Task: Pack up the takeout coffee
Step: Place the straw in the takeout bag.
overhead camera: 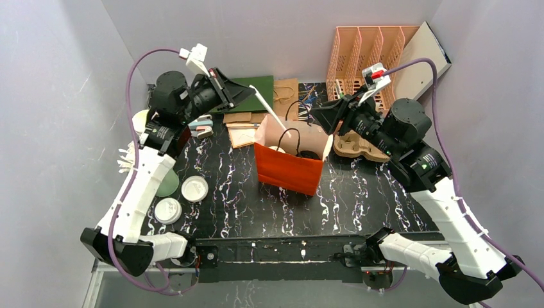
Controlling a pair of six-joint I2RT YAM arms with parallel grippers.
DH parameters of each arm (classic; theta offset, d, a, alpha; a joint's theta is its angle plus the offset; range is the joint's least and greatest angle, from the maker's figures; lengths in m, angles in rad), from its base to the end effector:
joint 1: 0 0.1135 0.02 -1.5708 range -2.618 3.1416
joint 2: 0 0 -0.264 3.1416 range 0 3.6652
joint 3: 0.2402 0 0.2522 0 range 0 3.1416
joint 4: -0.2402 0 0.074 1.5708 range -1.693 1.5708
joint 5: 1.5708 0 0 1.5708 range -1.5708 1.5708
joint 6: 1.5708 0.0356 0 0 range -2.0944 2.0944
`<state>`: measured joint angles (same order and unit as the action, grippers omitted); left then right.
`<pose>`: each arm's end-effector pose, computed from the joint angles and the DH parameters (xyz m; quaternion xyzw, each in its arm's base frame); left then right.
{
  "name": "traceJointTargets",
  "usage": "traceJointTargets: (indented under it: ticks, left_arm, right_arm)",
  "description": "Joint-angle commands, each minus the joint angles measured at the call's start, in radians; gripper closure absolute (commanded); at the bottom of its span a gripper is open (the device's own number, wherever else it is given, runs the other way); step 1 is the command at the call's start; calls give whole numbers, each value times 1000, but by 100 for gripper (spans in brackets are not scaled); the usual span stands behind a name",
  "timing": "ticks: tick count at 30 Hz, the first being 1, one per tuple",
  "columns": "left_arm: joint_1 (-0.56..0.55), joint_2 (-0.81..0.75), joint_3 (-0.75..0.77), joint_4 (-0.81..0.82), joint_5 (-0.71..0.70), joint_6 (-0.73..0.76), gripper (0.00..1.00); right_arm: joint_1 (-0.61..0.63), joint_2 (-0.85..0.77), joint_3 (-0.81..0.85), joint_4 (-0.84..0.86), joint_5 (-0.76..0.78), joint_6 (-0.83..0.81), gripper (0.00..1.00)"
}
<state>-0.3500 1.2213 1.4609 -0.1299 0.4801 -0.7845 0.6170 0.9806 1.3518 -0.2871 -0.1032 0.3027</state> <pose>0.2370 -0.1040 0.4895 0.0332 0.6711 -0.5225 0.5249 0.1517 0.1121 0.4868 -0.1433 0.6616 0.3576 0.6434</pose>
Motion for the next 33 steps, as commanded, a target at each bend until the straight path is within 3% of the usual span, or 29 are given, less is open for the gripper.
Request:
traceJointTargets:
  ticks: [1,4,5,8,12,17,18,19,23,29,31,33]
  left_arm:
    - [-41,25,-10,50,-77,51,61]
    - [-44,25,4,11,-112,100,12]
    - [-45,26,27,-52,-151,131,8]
    - [-44,37,148,-306,-351,262,7]
    - [-44,45,283,-634,-742,409,5]
    - [-44,-40,230,-800,-1175,462,2]
    - [-44,-60,205,-820,-1228,459,2]
    - [-44,-78,172,-831,-1278,455,10]
    - [-43,-137,48,-841,-1383,426,48]
    - [-41,-132,-76,-814,-1431,441,61]
    - [-41,-111,-98,-802,-1381,470,67]
    - [-42,-93,-119,-784,-1320,508,66]
  right_arm:
    - [-2,-17,5,40,18,-16,42]
    - [-1,-18,9,37,23,-22,40]
    - [-2,-18,9,38,23,-22,40]
    - [-2,-19,4,40,23,-23,40]
    - [-2,-23,-4,41,29,-30,40]
    - [-2,-34,-18,45,34,-36,40]
    - [-1,-35,-21,45,33,-37,40]
    - [-1,-36,-23,46,32,-37,40]
    - [-1,-40,-32,48,27,-41,40]
    - [-2,-45,-39,55,8,-40,40]
    - [-1,-46,-42,57,8,-38,40]
    - [-2,-50,-45,56,12,-40,40]
